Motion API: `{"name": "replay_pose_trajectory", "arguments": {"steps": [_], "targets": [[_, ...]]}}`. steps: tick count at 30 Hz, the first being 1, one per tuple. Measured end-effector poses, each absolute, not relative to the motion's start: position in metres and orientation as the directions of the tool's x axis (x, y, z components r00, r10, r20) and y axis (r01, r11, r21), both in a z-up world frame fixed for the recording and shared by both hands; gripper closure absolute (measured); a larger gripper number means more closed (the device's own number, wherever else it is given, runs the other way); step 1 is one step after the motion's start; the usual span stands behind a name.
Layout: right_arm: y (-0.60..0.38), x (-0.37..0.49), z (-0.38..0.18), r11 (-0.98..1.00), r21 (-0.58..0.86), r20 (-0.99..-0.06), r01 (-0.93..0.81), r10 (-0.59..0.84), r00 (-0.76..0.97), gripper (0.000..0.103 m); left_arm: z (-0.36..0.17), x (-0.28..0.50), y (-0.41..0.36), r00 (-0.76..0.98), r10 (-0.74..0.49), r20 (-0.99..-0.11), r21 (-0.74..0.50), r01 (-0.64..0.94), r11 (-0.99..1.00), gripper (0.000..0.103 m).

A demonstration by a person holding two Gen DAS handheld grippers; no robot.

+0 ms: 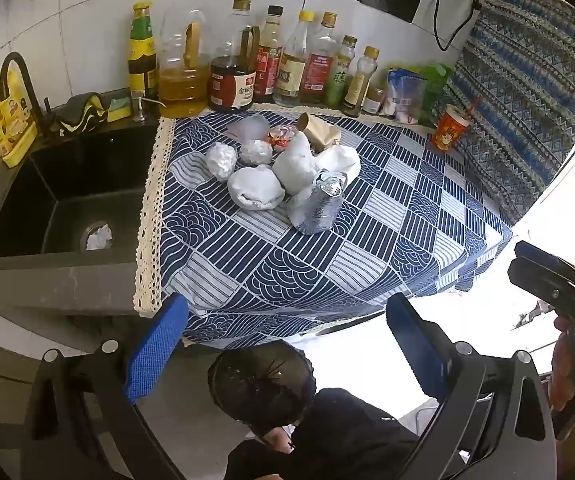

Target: Collect trash

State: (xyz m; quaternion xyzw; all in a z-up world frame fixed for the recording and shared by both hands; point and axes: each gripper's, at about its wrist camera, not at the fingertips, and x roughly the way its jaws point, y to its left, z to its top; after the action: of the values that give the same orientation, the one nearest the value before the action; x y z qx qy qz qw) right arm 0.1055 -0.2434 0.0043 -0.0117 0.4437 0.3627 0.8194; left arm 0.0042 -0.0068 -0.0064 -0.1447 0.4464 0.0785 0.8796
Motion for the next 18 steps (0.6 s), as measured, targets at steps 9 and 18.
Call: {"name": "replay_pose_trajectory", "arguments": {"steps": [9, 18], "targets": [[-0.2418, 0.1072, 0.0019, 0.736, 0.302, -0.738, -0.606, 0.583, 0.34, 0.004, -0.0081, 0.0054, -0.0096, 0.587, 0.005, -0.809, -0.184, -0.262, 0.948, 0.007], [-0.2444, 0.11, -0.0002, 0.746, 0.305, -0.741, -0.593, 0.576, 0.345, 0.004, -0.0077, 0.0074, -0.0115, 0.586, 0.0, -0.81, -0.182, -0.251, 0.951, 0.007]]}}
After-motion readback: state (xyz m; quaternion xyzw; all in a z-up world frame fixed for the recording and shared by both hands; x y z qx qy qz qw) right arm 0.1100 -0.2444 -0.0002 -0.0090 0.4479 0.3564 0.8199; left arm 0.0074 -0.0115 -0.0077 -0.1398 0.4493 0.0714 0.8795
